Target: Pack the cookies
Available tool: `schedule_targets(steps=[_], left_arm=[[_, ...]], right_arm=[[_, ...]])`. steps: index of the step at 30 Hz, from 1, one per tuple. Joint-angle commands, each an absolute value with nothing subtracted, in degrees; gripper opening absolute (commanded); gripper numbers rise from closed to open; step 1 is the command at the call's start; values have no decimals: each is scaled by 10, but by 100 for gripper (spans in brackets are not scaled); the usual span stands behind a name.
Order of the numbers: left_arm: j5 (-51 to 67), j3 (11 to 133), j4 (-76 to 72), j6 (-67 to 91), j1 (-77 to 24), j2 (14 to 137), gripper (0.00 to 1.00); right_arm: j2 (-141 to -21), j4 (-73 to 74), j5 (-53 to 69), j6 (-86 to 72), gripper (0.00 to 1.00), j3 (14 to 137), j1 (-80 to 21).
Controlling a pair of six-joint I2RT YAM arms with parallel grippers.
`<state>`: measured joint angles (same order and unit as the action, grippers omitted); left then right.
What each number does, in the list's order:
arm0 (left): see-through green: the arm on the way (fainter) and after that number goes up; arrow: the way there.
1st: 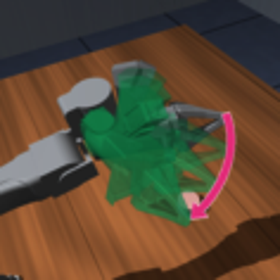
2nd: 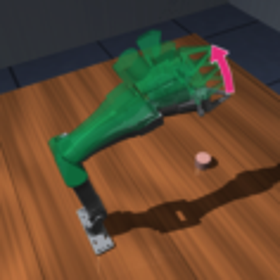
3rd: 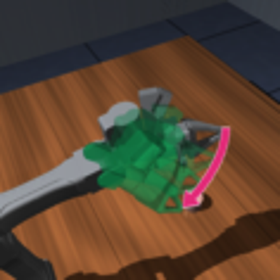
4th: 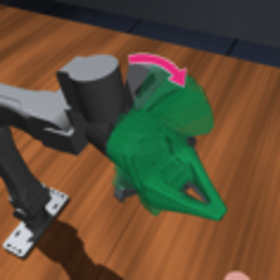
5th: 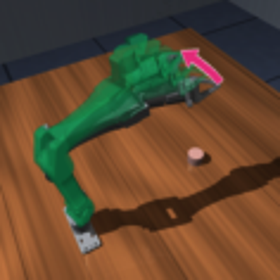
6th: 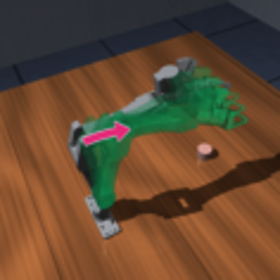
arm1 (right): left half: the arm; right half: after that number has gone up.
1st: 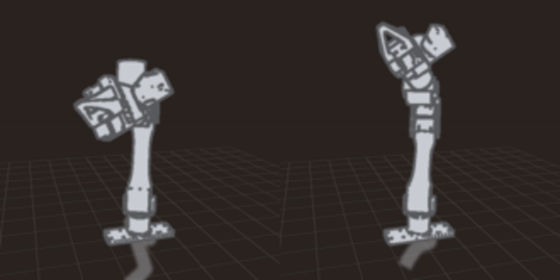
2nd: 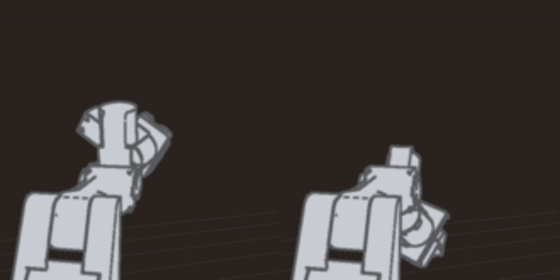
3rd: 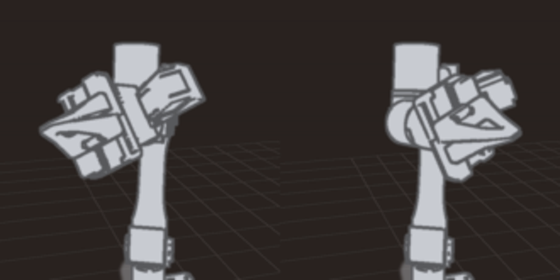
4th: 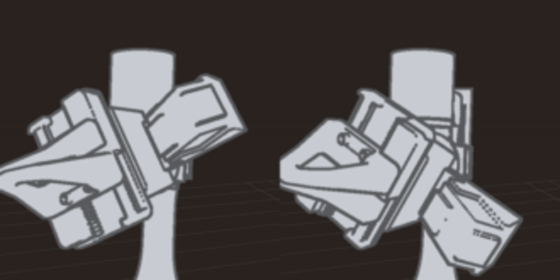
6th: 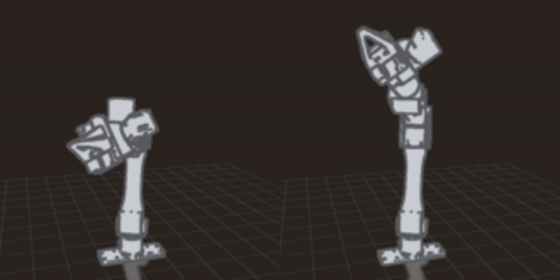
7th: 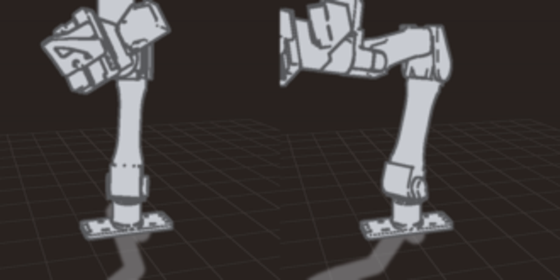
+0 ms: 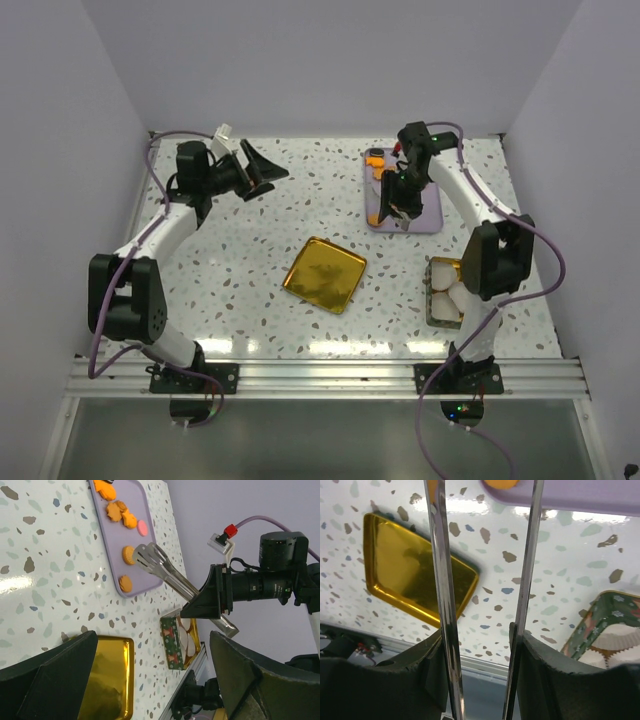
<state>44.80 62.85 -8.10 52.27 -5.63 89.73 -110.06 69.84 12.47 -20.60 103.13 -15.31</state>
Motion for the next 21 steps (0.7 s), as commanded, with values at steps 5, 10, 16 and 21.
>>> schedule_targets(steps=[5, 10, 16, 21], left_arm=[[471, 619, -91, 493, -52, 894, 100], [473, 612, -93, 490, -52, 890, 100], [475, 605, -96, 490, -52, 884, 100], [474, 602, -96, 490, -52, 880, 100]], right_arm=[[-1114, 752, 40, -176, 50, 1076, -142], [-1143, 772, 26, -171, 52, 1098, -139], [-1167, 773, 25, -165, 55, 1108, -138], [-1186, 780, 31, -162, 55, 1123, -138]])
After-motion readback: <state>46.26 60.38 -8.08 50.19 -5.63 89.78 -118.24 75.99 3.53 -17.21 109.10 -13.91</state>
